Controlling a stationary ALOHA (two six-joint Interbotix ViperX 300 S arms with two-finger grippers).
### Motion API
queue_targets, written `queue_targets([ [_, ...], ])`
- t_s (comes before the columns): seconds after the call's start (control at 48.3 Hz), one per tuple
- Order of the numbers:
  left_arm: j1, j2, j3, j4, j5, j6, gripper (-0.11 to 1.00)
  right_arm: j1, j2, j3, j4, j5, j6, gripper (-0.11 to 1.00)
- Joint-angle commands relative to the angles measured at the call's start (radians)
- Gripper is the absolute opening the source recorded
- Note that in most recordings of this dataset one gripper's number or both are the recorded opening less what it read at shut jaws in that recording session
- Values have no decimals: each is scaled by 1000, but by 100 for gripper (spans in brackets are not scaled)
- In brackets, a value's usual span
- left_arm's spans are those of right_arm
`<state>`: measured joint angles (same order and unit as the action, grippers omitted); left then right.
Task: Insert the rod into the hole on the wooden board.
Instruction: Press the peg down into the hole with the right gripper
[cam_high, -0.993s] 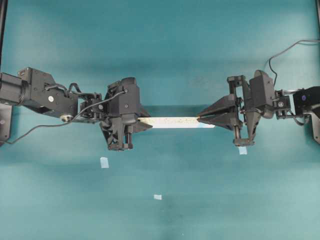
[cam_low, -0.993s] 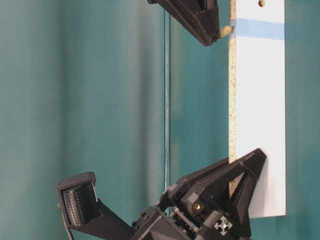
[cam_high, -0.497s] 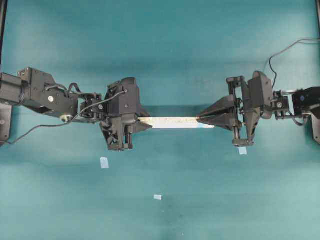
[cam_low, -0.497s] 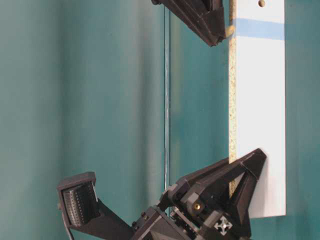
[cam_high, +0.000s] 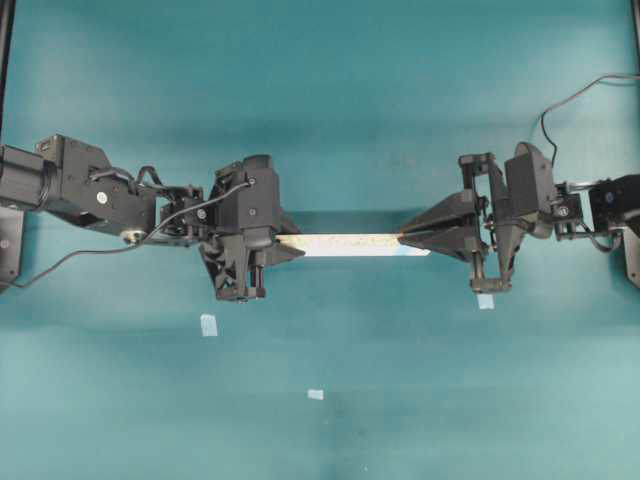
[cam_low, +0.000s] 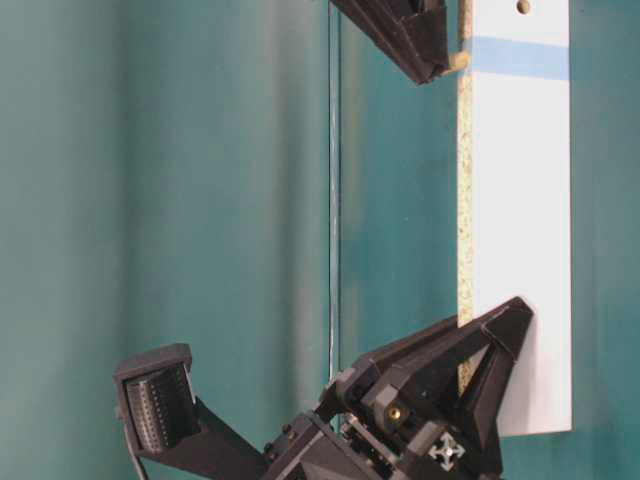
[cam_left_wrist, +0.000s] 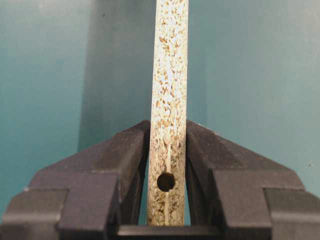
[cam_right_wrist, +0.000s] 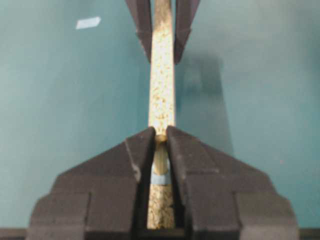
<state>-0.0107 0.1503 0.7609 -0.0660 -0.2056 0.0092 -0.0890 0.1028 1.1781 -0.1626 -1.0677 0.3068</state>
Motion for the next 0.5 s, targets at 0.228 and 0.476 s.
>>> queue_targets([
  [0.228,-3,-15,-8,3,3,-6,32,2,-6,2,-2,31,-21,11],
  [0.476,-2,-15,-8,3,3,-15,32,6,-6,2,-2,57,-28,11],
])
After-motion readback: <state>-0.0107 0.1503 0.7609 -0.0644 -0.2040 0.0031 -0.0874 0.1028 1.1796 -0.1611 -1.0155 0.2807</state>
